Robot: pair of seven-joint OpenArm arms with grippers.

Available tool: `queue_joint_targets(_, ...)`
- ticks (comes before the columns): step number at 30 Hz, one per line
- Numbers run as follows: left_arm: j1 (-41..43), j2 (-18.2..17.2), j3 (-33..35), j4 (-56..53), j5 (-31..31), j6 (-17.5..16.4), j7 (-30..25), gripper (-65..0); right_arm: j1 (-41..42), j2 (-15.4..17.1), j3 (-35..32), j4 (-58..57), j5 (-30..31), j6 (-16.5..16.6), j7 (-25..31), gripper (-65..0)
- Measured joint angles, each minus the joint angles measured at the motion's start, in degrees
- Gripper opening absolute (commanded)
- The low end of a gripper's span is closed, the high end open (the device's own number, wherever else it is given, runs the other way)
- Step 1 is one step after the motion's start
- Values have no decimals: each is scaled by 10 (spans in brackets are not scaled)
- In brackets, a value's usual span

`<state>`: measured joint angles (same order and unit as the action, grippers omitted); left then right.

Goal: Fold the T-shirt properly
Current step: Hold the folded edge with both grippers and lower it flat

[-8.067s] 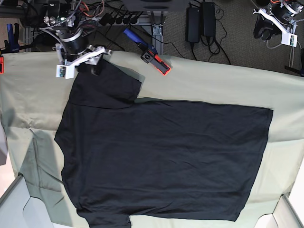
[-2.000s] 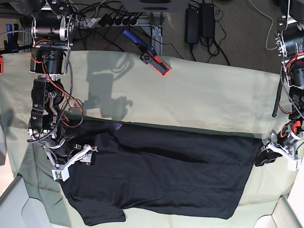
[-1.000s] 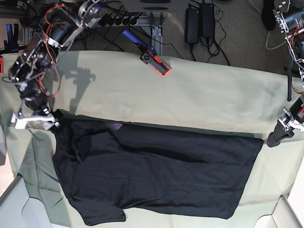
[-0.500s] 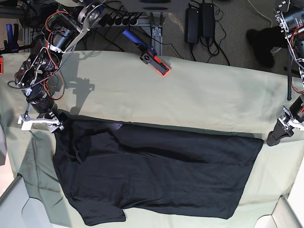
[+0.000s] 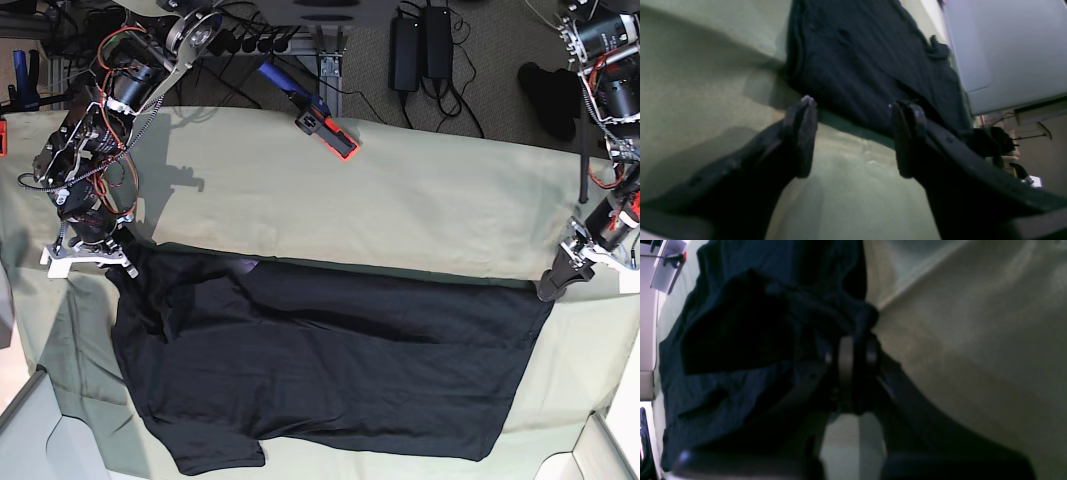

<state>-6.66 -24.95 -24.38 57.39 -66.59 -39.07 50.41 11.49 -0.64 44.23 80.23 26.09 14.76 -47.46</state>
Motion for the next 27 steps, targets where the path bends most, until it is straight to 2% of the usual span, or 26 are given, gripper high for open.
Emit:
queue_joint_targets(8, -12, 6, -1, 0, 68, 3, -40, -264, 0, 0, 0, 0, 0, 0, -15, -650)
queue_joint_targets(14, -38, 16, -1, -2, 105, 33, -55, -264, 0, 0, 0, 0, 0, 1, -23, -650)
queue_joint_targets(19, -37, 16, -1, -20, 128, 42, -66, -264, 1, 0, 0, 0, 0, 1, -24, -650)
queue_joint_targets(21, -39, 16, -1, -21, 139, 65, -75, -264, 2, 0, 0, 0, 0, 1, -24, -650)
queue_joint_targets(27, -56, 16, -9, -21, 162, 70, -81, -264, 3, 0, 0, 0, 0, 1, -28, -650)
